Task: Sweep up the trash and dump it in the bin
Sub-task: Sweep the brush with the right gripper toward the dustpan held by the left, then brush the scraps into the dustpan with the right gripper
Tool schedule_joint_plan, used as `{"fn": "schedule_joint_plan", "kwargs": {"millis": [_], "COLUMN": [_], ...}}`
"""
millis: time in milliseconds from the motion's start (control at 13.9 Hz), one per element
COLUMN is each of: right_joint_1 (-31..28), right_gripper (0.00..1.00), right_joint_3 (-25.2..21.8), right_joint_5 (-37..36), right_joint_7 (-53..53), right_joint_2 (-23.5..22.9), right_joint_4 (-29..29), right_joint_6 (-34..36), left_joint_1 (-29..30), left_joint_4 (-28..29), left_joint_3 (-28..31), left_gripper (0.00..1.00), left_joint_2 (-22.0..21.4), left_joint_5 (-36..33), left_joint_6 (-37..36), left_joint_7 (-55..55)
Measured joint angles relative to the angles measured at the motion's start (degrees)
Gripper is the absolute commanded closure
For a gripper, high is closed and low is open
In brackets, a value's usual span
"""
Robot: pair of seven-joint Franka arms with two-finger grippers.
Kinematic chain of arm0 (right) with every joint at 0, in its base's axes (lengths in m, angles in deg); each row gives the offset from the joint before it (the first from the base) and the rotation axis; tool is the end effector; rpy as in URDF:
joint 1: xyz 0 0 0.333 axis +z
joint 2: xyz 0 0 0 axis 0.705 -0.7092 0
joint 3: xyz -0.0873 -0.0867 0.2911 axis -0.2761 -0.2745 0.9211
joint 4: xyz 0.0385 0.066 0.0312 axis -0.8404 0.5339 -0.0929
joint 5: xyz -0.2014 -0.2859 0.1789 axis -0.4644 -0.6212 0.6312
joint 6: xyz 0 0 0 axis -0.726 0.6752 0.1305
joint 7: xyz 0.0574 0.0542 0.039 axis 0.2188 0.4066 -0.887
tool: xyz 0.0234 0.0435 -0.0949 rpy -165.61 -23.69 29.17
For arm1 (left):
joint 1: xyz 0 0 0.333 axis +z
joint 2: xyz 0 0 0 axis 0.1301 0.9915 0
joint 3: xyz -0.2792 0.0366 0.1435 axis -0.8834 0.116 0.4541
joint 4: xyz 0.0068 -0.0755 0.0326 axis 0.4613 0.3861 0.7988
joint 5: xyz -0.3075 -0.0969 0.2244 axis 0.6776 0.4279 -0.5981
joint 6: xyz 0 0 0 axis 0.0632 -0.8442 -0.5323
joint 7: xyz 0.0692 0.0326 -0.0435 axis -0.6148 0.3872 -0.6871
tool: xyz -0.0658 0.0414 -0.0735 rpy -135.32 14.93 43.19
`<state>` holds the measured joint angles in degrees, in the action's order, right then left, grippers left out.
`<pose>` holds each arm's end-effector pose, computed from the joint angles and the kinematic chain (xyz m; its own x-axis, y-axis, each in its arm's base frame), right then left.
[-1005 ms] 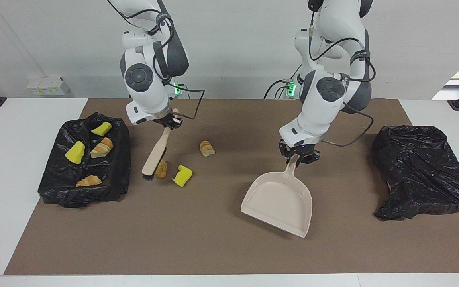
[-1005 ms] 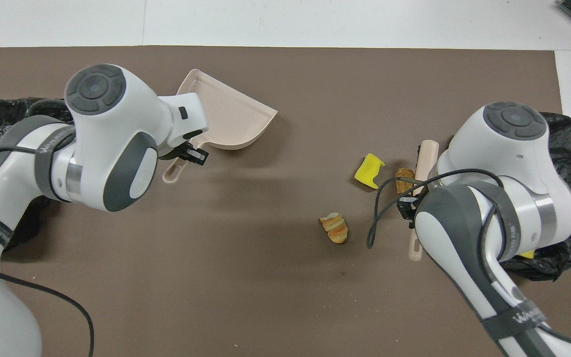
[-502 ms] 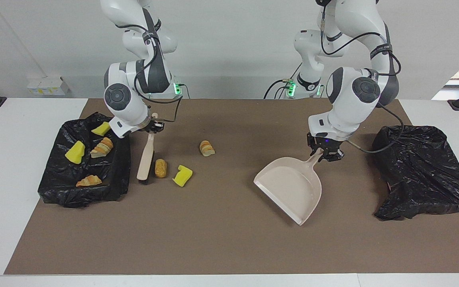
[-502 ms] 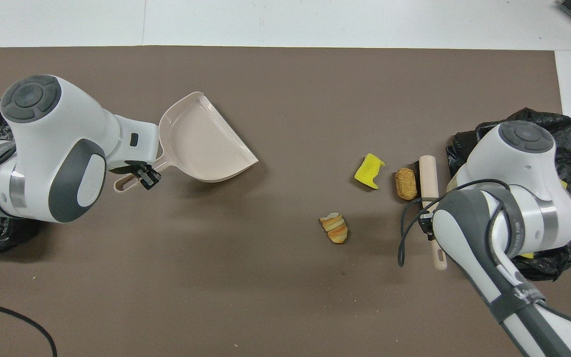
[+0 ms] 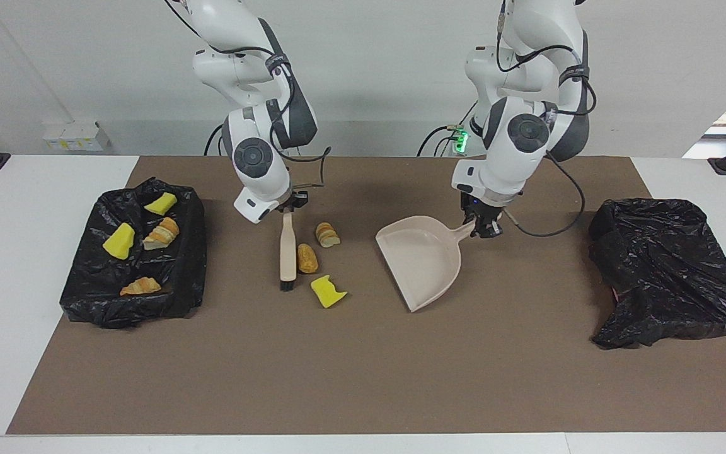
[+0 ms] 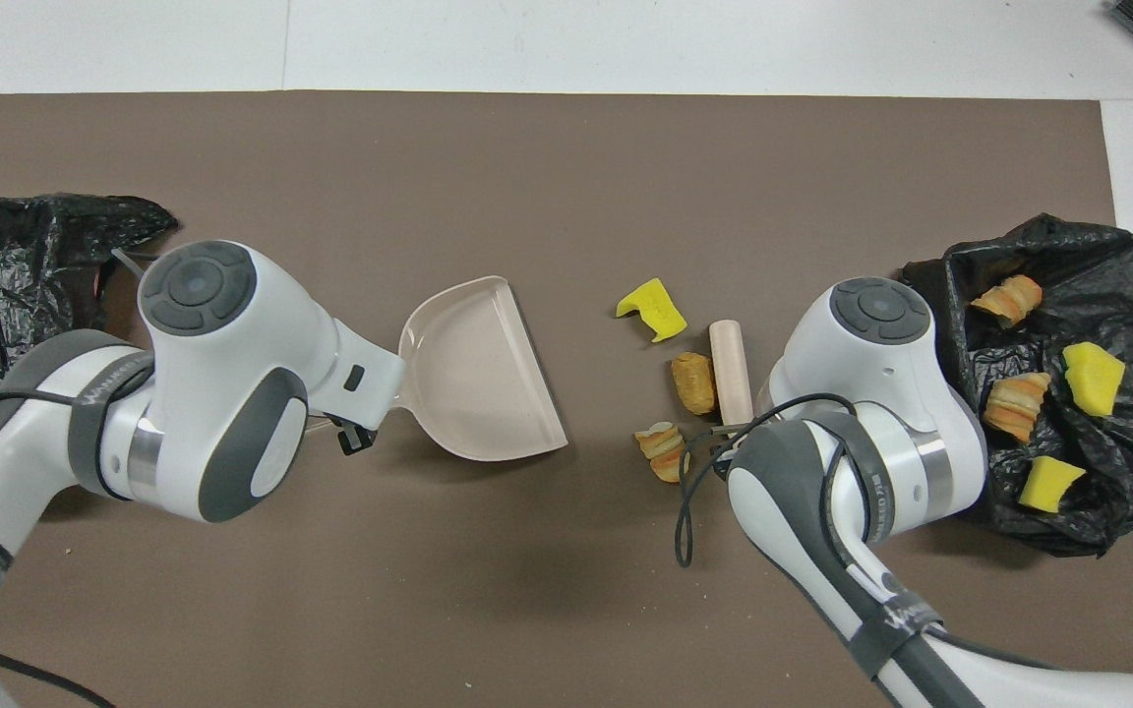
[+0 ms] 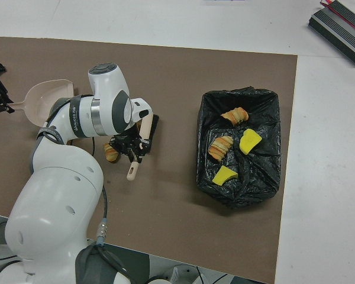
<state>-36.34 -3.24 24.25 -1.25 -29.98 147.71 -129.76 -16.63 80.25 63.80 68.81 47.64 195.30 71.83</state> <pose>0.4922 0.1800 0.3455 0.9254 0.0737 -0.3718 0.0573 -0.9968 -0.0548 0.5112 -0.2323 0.3965 0.3084 -0.9508 -0.0288 -0.9429 -0.3096 0.1231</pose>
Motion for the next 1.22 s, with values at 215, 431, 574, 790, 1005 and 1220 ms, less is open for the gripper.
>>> {"fn": "schedule_joint_plan", "kwargs": {"millis": [215, 431, 574, 790, 1005, 1220], "right_joint_1": [2.6, 5.9, 8.4, 13.1, 15.1, 14.3], "right_gripper": [1.0, 1.0, 1.0, 1.0, 1.0, 1.0], "right_joint_3": [0.0, 0.0, 0.1, 0.1, 0.1, -0.8], "right_joint_5": [2.3, 3.7, 6.2, 9.2, 9.3, 7.7], "right_joint_7": [1.7, 2.9, 2.9, 3.4, 4.7, 4.7], "right_joint_2": [-0.8, -1.9, -2.2, -2.5, -2.6, -2.6], "right_joint_4": [0.0, 0.0, -0.4, -1.6, -4.5, -6.0], "right_joint_6": [-2.9, -6.0, -7.4, -8.0, -8.0, -5.2], "left_joint_1": [-3.6, -6.7, -7.8, -7.9, -7.9, -7.8], "left_joint_4": [2.6, 4.0, 4.8, 5.1, 5.4, 5.9], "left_joint_3": [0.0, 0.0, 0.0, 0.0, 0.1, 0.3], "left_gripper": [1.0, 1.0, 1.0, 1.0, 1.0, 1.0], "left_joint_2": [0.0, 0.0, 0.0, -0.1, -0.1, -0.1], "left_joint_5": [0.0, 0.0, 0.0, 0.0, 0.0, 0.0], "left_joint_6": [3.2, 5.8, 7.1, 7.6, 8.5, 9.5], "left_joint_7": [0.0, 0.0, 0.0, 0.1, 0.3, 0.8]}}
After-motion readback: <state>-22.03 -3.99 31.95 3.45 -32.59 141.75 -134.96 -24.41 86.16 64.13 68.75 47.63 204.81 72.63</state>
